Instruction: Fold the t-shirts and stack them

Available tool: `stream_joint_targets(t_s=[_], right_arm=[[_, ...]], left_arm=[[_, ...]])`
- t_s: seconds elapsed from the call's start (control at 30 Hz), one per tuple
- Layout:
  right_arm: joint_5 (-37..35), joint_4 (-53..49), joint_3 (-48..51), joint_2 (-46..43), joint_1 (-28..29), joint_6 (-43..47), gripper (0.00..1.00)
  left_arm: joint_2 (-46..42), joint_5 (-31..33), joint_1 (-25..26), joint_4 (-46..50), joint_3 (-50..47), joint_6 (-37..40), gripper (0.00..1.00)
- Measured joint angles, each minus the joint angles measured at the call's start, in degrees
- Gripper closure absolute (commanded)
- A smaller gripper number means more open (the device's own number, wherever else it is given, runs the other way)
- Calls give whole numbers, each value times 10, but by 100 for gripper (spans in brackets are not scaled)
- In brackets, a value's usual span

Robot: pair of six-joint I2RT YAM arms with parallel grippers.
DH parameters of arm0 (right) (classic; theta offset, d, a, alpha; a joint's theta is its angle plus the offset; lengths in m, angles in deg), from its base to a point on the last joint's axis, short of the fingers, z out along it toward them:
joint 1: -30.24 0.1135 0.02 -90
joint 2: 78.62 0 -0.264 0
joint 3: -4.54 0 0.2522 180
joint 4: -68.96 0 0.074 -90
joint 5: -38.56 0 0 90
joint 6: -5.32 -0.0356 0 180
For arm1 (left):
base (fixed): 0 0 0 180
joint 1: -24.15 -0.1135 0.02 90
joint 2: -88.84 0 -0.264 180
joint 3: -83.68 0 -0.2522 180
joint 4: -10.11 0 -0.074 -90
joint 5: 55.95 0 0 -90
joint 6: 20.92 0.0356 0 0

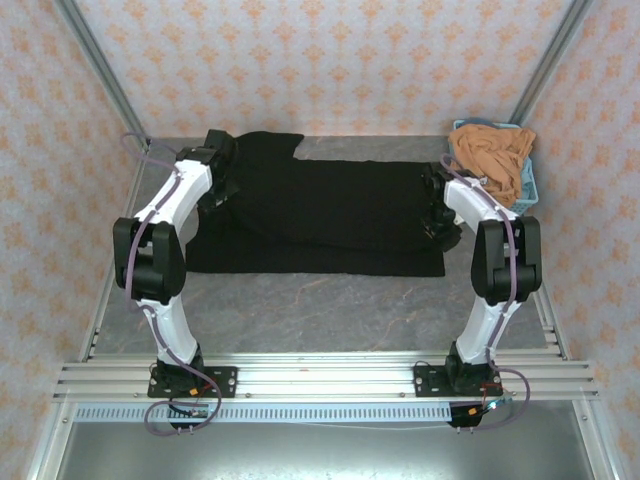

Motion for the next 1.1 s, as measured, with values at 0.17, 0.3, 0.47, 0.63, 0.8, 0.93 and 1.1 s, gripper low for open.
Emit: stream_joint_targets(t_s=[0.17, 0.3, 0.47, 0.63, 0.8, 0.93, 1.1], right_arm=[[2, -2, 3, -10, -9, 26, 26], [19, 4, 69, -92, -10, 35, 40], [62, 27, 178, -189, -10, 41, 72], [110, 70, 213, -153, -10, 54, 83], [129, 115, 215, -97, -10, 56, 85], [132, 114, 206, -77, -10, 57, 85], [131, 105, 211, -82, -10, 55, 84]], left_arm=[[-30, -8, -13, -2, -10, 19, 23], [-130, -52, -48, -2, -132, 20, 39], [-181, -129, -109, -14, -252, 6, 69], [-119, -190, -117, -62, -282, -19, 76], [-63, -206, -117, -107, -283, -42, 79], [-57, -187, -117, -111, -304, -53, 80], [-108, -154, -117, -115, -371, -68, 81]])
